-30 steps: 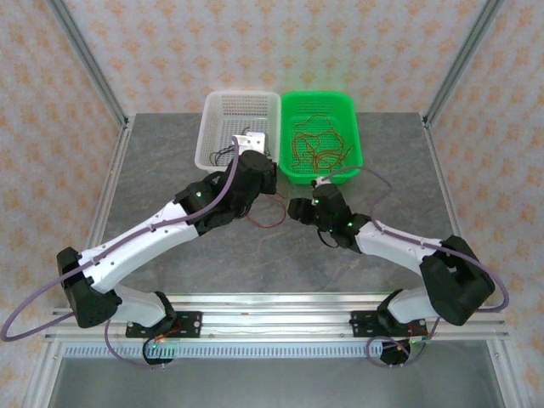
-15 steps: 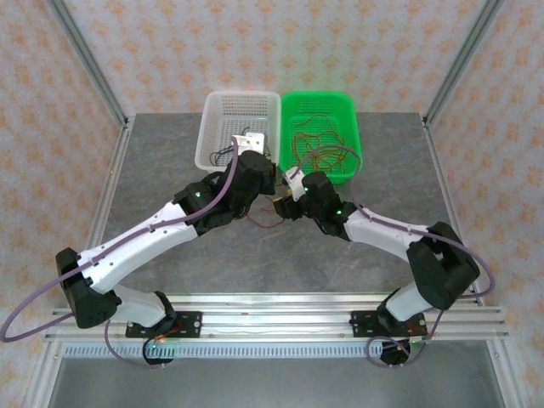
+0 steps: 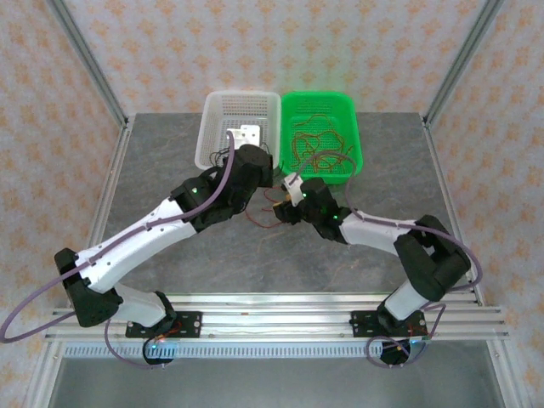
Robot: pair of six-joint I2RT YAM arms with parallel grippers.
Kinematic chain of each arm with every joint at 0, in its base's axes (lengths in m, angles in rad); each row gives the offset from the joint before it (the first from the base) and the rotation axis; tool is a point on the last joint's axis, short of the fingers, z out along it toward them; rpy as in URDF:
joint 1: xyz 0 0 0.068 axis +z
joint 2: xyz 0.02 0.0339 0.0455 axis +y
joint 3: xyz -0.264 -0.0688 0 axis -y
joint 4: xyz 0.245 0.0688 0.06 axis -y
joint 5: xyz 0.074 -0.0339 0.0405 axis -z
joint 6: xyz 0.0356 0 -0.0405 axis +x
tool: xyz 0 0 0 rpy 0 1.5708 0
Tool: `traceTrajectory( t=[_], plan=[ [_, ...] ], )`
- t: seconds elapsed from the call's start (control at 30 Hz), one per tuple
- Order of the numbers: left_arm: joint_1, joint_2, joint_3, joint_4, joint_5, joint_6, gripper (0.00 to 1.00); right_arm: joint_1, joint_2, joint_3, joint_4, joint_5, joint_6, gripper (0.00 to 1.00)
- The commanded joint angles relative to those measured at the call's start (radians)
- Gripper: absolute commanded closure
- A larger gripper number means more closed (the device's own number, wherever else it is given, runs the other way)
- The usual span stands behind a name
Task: Untangle the cables
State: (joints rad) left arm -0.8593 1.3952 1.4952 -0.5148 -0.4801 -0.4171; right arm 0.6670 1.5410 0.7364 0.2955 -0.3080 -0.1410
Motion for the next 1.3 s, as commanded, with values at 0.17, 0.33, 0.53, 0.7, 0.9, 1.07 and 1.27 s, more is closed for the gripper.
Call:
traceTrajectory(
  t=[0.17, 0.33, 0.53, 0.7, 0.9, 1.07, 1.27],
  plan=[
    [0.130, 0.128, 0.101, -0.005, -0.058, 0.063, 1.00, 0.016, -0.252, -0.210, 0.093, 0.012, 0.194, 0.49],
    [0.213, 0.214, 0.148, 0.053, -0.051, 0.110, 1.00, 0.023, -0.401, -0.270, 0.030, 0.040, 0.270, 0.49],
    [0.306, 0.353, 0.222, 0.111, 0.013, 0.158, 1.00, 0.025, -0.541, -0.307, -0.083, 0.080, 0.319, 0.49],
    [0.356, 0.480, 0.272, 0.150, 0.040, 0.175, 1.00, 0.025, -0.650, -0.319, -0.187, 0.117, 0.334, 0.49],
    [0.423, 0.609, 0.290, 0.211, 0.120, 0.145, 1.00, 0.025, -0.753, -0.329, -0.260, 0.131, 0.373, 0.49],
    [0.453, 0.685, 0.281, 0.259, 0.192, 0.136, 1.00, 0.025, -0.810, -0.351, -0.295, 0.156, 0.401, 0.49],
    [0.469, 0.758, 0.275, 0.274, 0.224, 0.127, 1.00, 0.025, -0.837, -0.367, -0.309, 0.167, 0.433, 0.49]
  ],
)
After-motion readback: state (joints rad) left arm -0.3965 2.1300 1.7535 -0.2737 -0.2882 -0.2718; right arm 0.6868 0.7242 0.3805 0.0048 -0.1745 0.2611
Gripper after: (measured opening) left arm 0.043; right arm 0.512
